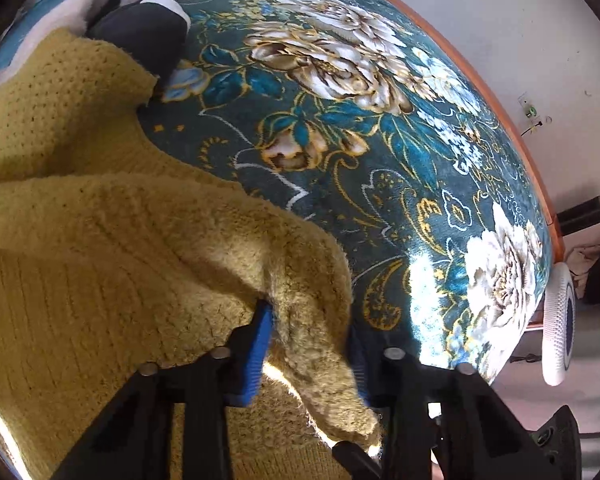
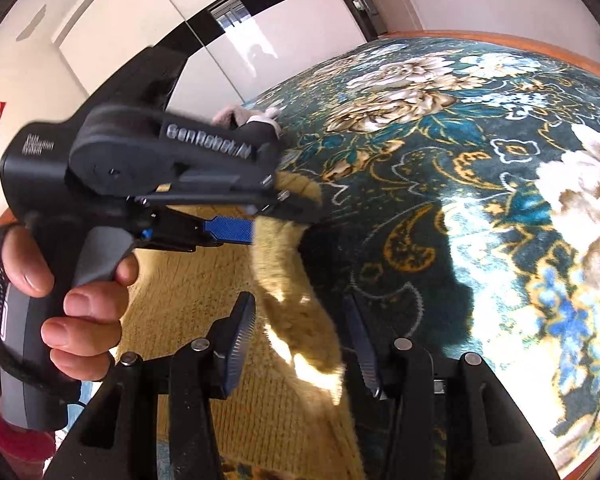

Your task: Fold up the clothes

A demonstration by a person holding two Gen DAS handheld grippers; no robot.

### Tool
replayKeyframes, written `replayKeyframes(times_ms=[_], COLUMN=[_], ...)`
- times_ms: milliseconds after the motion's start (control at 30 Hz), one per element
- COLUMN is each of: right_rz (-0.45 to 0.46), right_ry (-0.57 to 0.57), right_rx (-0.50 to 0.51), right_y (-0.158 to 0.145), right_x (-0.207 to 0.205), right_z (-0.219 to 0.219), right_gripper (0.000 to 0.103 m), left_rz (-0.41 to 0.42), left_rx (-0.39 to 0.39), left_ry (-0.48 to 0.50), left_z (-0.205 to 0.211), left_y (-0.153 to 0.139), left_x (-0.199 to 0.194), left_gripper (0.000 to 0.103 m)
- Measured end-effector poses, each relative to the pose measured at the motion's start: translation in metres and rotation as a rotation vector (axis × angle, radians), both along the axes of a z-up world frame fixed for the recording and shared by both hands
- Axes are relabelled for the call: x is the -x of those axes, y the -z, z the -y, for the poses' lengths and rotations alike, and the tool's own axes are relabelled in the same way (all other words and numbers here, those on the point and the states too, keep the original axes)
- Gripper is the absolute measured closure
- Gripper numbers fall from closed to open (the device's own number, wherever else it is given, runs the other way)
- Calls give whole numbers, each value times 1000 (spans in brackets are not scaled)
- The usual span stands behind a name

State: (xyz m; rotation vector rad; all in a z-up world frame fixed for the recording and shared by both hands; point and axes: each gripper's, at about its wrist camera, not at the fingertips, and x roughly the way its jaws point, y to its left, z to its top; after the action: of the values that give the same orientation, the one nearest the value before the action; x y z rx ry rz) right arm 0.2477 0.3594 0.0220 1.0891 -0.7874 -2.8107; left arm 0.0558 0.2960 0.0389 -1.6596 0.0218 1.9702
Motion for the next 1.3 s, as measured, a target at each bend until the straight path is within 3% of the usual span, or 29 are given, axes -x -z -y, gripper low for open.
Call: replayKeyframes(times_ms=[167,333,500,633,800,933,1100,1233,1300], right_rz=[-11,-16,-12,3,34,65,79,107,120], right_ry=[13,25,17,-33,-117,-199,-271,-276,-265], right_rx=[-8,-29,-2,-3,-20,-58,-92,-106,-103], right_y=[-10,-17,-22,-22,-21,-21,-19,-8,-2], right_x=[-8,-12,-3,18,50,80,102,106,107], right_z=[-3,-2,10,37,80,116,148,153,151], right_gripper=[53,50,50,50,50,50,50,50,50], left_rz=[-17,-192,-339,-415,-332,-277,-314,-399,-462], left_rx=[-154,-219,-169,-57,19,12,29,-3,-53], left_ry=[-29,-120,-386,-598,-754,-779,-702,-642,-594], left_z=[51,173,330,431,503,521,515,511,502], left_y=[-21,-59,-76,-66,-20,8,-1,-34,-53], left_x=[-4,-15,-23,-43,-60,-65,-70,-77,-72], left_gripper=[86,88,88,89,89,89,84,51,43])
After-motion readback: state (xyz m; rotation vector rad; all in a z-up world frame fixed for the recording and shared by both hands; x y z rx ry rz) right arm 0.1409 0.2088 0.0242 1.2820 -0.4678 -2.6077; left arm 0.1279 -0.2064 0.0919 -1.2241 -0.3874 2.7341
